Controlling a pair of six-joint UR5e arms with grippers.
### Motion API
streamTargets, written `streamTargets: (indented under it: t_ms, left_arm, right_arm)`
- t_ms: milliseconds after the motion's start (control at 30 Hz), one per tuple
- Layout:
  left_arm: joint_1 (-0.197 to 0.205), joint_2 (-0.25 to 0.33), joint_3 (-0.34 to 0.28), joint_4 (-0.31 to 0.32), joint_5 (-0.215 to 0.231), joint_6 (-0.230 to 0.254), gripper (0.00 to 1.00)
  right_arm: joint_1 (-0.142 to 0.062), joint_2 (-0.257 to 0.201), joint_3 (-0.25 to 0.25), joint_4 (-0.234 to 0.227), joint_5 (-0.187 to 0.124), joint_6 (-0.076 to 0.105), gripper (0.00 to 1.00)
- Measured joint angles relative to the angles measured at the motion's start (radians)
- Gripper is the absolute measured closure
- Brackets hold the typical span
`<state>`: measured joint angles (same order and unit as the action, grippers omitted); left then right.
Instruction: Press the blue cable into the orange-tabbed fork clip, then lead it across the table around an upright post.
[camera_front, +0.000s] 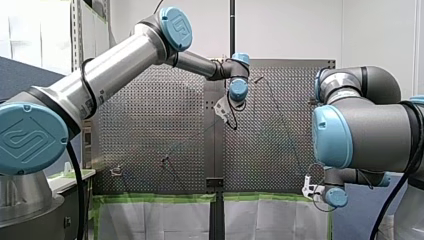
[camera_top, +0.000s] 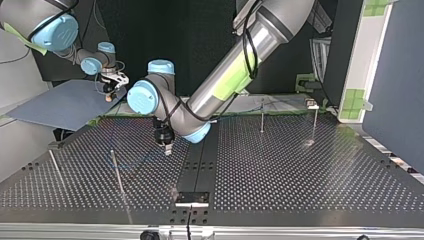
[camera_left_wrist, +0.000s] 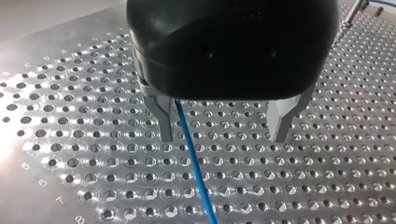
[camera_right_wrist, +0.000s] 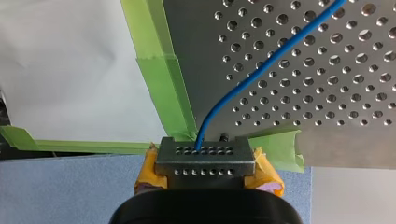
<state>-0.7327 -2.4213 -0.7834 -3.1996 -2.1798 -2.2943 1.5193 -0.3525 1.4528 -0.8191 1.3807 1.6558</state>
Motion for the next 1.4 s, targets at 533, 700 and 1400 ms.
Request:
streamTargets:
  t_ms: [533, 700, 1400]
  left_arm:
    - [-0.001, 0.032, -0.001, -0.002, -0.002, -0.015, 0.03]
    - [-0.006, 0.043, -0.01, -0.001, 0.034, -0.027, 0.03]
    - [-0.019, 0.237, -0.205, 0.078, 0.235, 0.032, 0.03]
  right_arm:
    - [0.006, 0.0, -0.008, 0.014, 0.003, -0.004, 1.0]
    - [0.007, 0.0, -0.012, 0.019, 0.002, -0.004, 1.0]
    - [0.017, 0.0, -0.016, 0.026, 0.002, -0.005, 1.0]
